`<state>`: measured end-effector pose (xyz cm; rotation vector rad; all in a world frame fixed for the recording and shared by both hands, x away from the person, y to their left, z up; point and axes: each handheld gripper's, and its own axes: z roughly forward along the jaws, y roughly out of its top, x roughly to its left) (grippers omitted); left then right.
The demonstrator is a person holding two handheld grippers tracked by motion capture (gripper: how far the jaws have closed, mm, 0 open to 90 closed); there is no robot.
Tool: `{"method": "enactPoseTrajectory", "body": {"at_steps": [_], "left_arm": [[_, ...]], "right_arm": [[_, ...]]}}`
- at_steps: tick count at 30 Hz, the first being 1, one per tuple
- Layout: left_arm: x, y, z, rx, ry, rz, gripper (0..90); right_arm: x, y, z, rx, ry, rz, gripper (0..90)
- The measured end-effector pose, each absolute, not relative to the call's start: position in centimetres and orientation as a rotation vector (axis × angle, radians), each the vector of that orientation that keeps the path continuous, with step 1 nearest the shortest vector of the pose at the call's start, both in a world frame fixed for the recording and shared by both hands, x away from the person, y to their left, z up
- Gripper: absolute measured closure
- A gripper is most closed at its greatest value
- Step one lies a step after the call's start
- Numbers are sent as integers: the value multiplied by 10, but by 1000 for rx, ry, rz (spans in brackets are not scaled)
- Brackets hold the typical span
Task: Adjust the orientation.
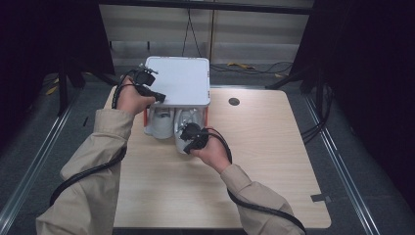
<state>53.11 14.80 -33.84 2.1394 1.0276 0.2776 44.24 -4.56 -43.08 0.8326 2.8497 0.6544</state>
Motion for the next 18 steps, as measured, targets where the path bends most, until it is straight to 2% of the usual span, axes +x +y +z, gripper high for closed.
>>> {"method": "enactPoseTrajectory", "body": {"at_steps": [18], "left_arm": [[531, 148, -339, 2146, 1012, 283, 900]], "right_arm": [[471, -29, -436, 839, 2796, 698, 900]]}}
